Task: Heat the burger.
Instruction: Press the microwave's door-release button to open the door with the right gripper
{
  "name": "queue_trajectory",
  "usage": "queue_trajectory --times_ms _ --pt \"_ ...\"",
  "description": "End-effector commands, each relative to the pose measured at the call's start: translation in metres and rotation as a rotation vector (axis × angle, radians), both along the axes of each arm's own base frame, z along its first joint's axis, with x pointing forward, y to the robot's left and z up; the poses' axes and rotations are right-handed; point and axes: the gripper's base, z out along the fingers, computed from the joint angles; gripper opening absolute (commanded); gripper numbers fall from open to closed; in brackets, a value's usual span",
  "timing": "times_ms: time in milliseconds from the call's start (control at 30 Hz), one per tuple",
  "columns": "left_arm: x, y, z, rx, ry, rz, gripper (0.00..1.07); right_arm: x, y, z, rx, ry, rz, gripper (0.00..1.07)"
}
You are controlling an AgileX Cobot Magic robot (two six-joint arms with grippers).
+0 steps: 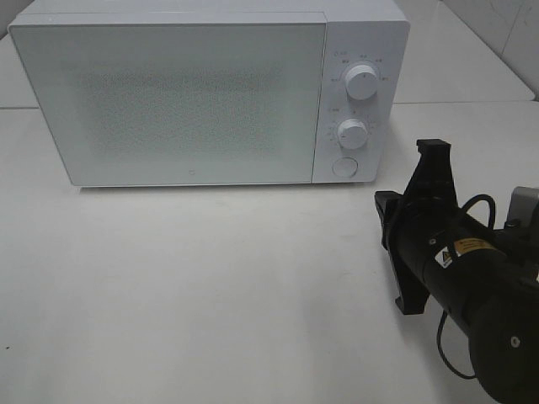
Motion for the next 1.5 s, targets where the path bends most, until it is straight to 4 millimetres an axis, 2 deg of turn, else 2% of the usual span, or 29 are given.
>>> queue_trajectory --times_ms 33,333,467,567,633,700,767,933,1333,1500 --pt "-0.002 -0.001 -0.001 -0.009 -0.017 0.004 1.00 0.002 0.004 0.001 0.034 0.018 0.008 0.00" --pt "-0.002 -0.001 -0.001 -0.009 -0.017 0.004 1.00 0.012 0.018 -0.011 0.023 0.065 0.018 0.00" --pt "-0.002 -0.001 -0.001 -0.009 -0.017 0.004 1.00 0.023 0.023 -0.017 0.020 0.075 0.022 0.01" --pt "-0.002 -0.001 -0.001 -0.009 -0.017 0.004 1.00 0.027 0.023 -0.017 0.021 0.078 0.023 0.01" --pt "-0.002 -0.001 -0.001 -0.009 -0.017 0.004 1.00 0.038 0.022 -0.016 0.025 0.067 0.008 0.01" --pt "-0.002 -0.001 -0.001 -0.009 -0.017 0.004 1.00 0.042 0.021 -0.016 0.024 0.066 0.010 0.01" --pt "-0.002 -0.001 -0.001 -0.009 -0.017 0.004 1.00 0.052 0.020 -0.019 0.018 0.092 0.024 0.01" --pt "-0.002 -0.001 -0.001 -0.009 -0.017 0.004 1.00 0.063 0.019 -0.027 0.010 0.111 0.029 0.00" --pt "-0.002 -0.001 -0.001 -0.009 -0.017 0.004 1.00 0.092 0.011 -0.022 0.026 0.114 0.012 0.00" --pt "-0.002 -0.001 -0.001 -0.009 -0.017 0.004 1.00 0.106 0.008 -0.029 0.030 0.123 0.011 0.00"
